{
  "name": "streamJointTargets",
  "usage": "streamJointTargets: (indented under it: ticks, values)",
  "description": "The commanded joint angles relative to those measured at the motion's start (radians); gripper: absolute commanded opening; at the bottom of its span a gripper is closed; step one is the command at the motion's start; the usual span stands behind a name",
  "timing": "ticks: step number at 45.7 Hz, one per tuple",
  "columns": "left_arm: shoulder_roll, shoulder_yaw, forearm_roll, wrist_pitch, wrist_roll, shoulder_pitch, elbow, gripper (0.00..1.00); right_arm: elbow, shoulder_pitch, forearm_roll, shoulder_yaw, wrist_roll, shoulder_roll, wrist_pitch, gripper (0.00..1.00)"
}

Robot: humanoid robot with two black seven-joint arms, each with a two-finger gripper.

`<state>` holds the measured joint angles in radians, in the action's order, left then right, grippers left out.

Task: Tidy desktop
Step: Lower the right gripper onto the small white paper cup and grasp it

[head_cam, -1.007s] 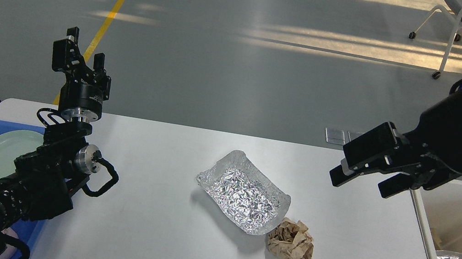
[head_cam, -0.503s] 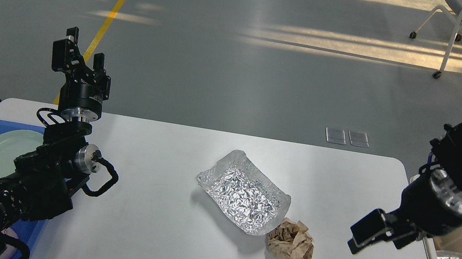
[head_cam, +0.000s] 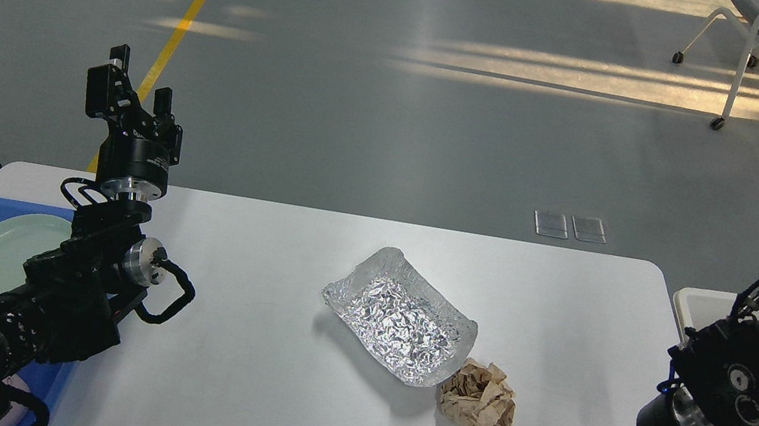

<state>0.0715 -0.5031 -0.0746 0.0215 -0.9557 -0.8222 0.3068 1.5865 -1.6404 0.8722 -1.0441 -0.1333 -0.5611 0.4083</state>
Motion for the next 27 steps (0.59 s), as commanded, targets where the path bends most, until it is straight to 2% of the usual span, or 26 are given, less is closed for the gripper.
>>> streamJointTargets:
  ticks: [1, 9, 21, 27]
  values:
    - [0.001, 0.0, -0.001, 0.0, 0.0, 0.0, 0.0, 0.96, -0.019, 0.071, 0.024, -0.001, 0.011, 0.013, -0.051, 0.99]
    - [0.001, 0.0, -0.001, 0.0, 0.0, 0.0, 0.0, 0.96, -0.03, 0.139, 0.025, -0.001, 0.038, 0.017, -0.088, 0.99]
    - [0.001, 0.0, -0.001, 0.0, 0.0, 0.0, 0.0, 0.96, -0.066, 0.182, 0.025, 0.001, 0.04, 0.032, -0.126, 0.97]
    - [-0.001, 0.0, -0.001, 0.0, 0.0, 0.0, 0.0, 0.96, -0.1, 0.223, 0.025, 0.001, 0.04, 0.052, -0.152, 0.85]
